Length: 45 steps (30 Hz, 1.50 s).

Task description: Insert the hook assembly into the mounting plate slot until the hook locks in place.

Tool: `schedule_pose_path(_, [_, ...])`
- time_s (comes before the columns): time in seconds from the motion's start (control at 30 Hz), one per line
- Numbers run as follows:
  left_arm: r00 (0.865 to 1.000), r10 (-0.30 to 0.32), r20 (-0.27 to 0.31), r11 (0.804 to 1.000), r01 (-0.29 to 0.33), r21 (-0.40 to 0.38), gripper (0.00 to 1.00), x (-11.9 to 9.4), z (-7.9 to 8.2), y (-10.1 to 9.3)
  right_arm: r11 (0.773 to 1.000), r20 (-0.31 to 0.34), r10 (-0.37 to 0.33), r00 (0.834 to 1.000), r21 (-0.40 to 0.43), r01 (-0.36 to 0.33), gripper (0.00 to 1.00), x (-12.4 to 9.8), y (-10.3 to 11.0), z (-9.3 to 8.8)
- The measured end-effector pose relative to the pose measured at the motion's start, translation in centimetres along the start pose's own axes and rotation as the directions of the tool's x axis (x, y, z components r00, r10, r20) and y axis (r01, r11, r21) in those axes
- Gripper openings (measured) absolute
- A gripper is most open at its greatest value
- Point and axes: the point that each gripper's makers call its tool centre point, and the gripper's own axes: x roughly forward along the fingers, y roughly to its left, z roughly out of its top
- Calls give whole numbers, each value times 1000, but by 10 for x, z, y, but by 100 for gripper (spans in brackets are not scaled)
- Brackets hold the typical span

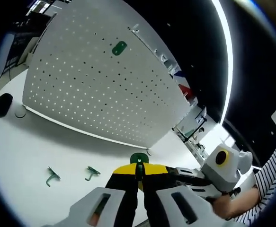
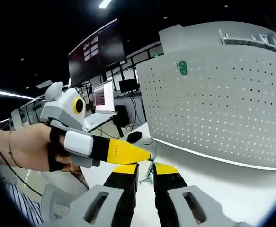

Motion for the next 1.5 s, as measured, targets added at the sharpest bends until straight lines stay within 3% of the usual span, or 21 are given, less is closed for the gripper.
schedule_pose_path(0.13, [999,30,29,998,-32,56,1,-2,8,2,998,-3,-32,999,-51,31,21,-6,-2,-2])
schedule_pose_path(0.23, [997,62,41,990,-66,125,1,-3,14,4,997,-15,-43,999,-63,42,23,-13,-2,-7])
schedule_pose_path(0.4, [994,87,60,984,-95,152,1,-4,21,7,996,-52,-70,996,-57,67,31,-28,-7,-15])
schedule_pose_path(0.53, [987,146,74,951,-160,265,1,-7,29,15,990,-65,-115,991,-85,109,35,-44,-15,-18])
schedule_pose_path(0.73, [981,166,96,928,-189,321,1,-8,35,17,985,-103,-148,984,-106,137,39,-58,-22,-33])
schedule_pose_path(0.9, [971,203,124,889,-236,392,1,-13,42,22,981,-133,-179,975,-105,166,44,-70,-28,-51])
schedule_pose_path(0.93, [969,207,131,884,-243,400,1,-14,43,23,980,-144,-185,972,-100,171,44,-74,-30,-57])
schedule_pose_path(1.03, [963,225,150,869,-268,416,1,-17,49,26,978,-178,-197,964,32,206,45,-84,-35,-74])
schedule_pose_path(1.27, [929,275,247,819,-361,446,1,-29,75,36,967,-245,-252,936,-48,248,50,-102,-48,-108])
schedule_pose_path(1.33, [922,282,264,814,-376,442,1,-31,82,36,967,-273,-253,928,-80,241,50,-104,-48,-119])
schedule_pose_path(1.4, [894,291,341,796,-424,433,1,-38,97,34,966,-285,-257,923,-113,234,51,-103,-47,-126])
schedule_pose_path(1.5, [876,298,380,771,-456,445,1,-43,107,32,964,-280,-263,923,-120,238,54,-104,-46,-130])
